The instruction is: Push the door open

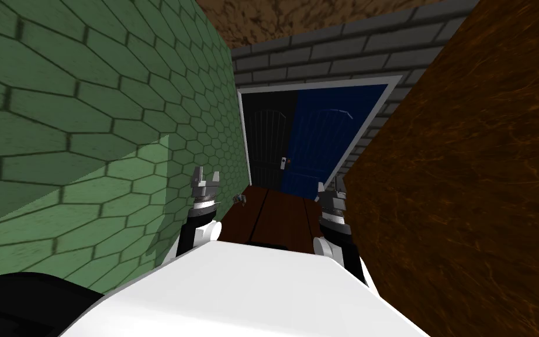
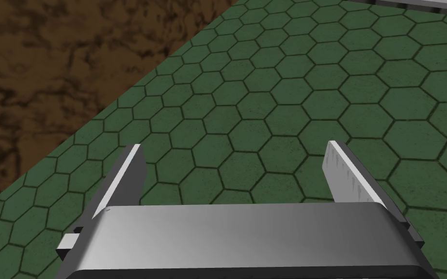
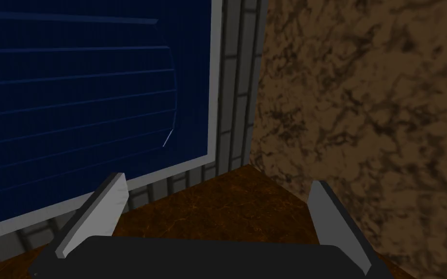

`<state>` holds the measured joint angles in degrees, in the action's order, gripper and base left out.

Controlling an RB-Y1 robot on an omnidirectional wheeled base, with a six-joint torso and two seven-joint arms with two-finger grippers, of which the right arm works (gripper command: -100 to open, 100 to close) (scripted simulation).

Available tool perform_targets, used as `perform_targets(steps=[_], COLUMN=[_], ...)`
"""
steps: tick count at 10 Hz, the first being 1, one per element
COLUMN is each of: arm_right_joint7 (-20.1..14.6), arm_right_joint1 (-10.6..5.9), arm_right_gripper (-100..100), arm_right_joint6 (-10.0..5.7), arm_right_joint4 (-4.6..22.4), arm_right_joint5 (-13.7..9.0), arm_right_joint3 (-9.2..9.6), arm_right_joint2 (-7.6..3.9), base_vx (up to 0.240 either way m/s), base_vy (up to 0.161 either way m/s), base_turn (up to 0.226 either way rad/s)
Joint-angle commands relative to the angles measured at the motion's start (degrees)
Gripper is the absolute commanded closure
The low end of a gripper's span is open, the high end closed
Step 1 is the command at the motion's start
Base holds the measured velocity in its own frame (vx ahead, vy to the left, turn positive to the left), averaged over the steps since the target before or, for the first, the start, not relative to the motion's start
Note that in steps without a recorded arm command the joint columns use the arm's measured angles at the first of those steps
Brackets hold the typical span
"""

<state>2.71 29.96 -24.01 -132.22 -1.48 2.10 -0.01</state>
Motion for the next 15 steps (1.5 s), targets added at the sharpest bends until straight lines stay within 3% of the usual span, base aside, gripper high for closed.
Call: perform_targets(steps=[1,5,15], arm_right_joint7=[-0.2,-1.3,-3.3], arm_right_joint1=[-0.71,-3.68,-9.66], arm_right_gripper=[-100,-100,-100], arm_right_joint6=[-0.09,-0.47,-1.24], arm_right_joint4=[1.6,8.5,22.3], arm_right_joint5=[-0.3,-1.5,-4.0], arm_right_joint3=[-0.21,-1.11,-2.91], arm_right_joint2=[-0.64,-3.10,-7.64], base_vx=[0.038,0.126,0.090], base_vy=[0.013,0.031,0.020], base_turn=[0.050,0.026,0.026])
